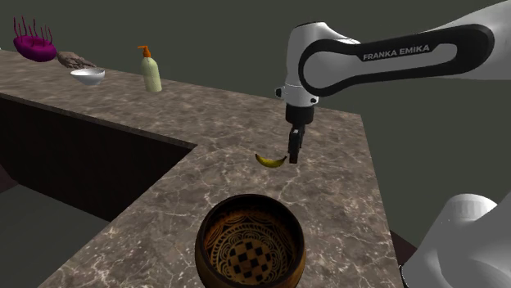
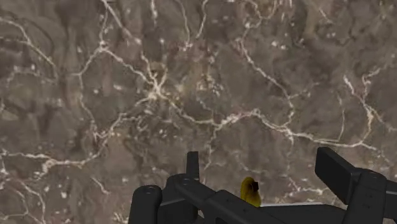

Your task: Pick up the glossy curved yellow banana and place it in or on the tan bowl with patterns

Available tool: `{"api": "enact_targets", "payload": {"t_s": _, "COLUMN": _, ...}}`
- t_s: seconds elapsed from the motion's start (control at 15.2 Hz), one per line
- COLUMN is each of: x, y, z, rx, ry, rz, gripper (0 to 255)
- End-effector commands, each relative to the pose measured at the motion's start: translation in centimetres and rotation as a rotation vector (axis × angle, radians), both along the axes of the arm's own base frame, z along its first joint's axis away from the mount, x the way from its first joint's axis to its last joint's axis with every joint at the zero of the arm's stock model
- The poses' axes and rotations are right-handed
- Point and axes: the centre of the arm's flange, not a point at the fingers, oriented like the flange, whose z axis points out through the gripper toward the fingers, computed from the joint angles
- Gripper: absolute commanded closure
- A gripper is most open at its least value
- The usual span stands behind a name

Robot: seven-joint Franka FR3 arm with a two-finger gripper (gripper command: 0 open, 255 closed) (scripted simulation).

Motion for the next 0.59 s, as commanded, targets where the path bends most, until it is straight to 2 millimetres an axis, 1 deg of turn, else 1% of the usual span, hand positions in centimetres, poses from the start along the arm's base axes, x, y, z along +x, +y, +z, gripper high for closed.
{"api": "enact_targets", "payload": {"t_s": 0.0, "x": 2.1, "y": 1.8, "z": -0.2, "rx": 0.003, "ry": -0.016, "rz": 0.099, "gripper": 0}}
{"api": "enact_targets", "payload": {"t_s": 0.13, "x": 3.5, "y": 3.6, "z": -0.6, "rx": 0.005, "ry": -0.029, "rz": 0.185, "gripper": 0}}
{"api": "enact_targets", "payload": {"t_s": 0.53, "x": 3.3, "y": 3.5, "z": -3.8, "rx": 0.005, "ry": -0.029, "rz": 0.185, "gripper": 0}}
